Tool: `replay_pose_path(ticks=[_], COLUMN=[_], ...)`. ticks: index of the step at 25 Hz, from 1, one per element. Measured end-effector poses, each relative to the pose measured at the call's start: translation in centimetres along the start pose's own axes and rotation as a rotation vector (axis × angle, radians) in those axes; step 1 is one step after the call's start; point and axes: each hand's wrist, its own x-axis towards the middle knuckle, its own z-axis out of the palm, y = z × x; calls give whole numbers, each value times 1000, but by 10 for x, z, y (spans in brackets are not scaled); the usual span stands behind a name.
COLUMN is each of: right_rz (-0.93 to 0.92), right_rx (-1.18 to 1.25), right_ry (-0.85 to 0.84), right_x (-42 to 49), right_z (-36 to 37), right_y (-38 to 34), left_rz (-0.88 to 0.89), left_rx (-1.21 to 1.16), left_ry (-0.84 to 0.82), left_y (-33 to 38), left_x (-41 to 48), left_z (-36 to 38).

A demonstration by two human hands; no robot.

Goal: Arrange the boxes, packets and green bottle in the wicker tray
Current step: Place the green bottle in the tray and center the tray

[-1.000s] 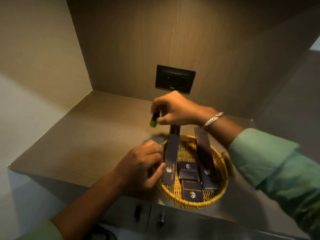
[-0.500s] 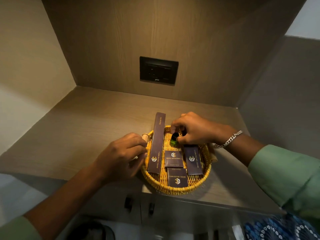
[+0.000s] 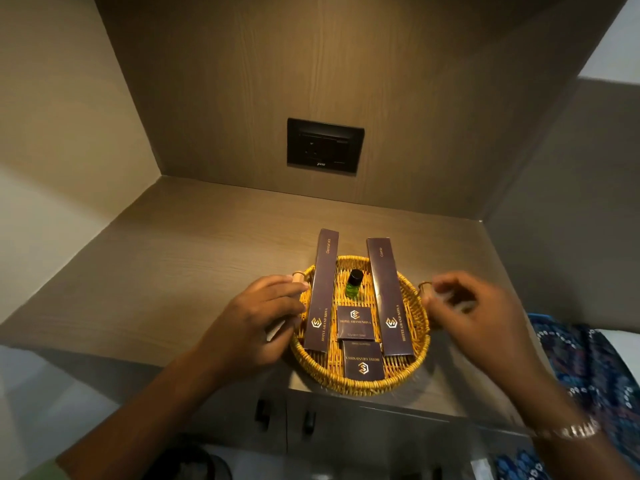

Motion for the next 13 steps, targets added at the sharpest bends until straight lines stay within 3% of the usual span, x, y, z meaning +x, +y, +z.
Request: replay_pose_path(ticks=[3, 7, 13], right_rz=[182, 226, 284], right_rx=[170, 247, 306], right_ry=[65, 112, 134], right_x=[-26, -12, 23], right_z=[13, 36, 80], right_y=[12, 0, -28], left_rz=[-107, -195, -229], left_rx=[-137, -257, -181], left_ry=[51, 172, 187], left_y=[1, -15, -64], left_x=[-2, -5, 5], left_z=[5, -3, -27])
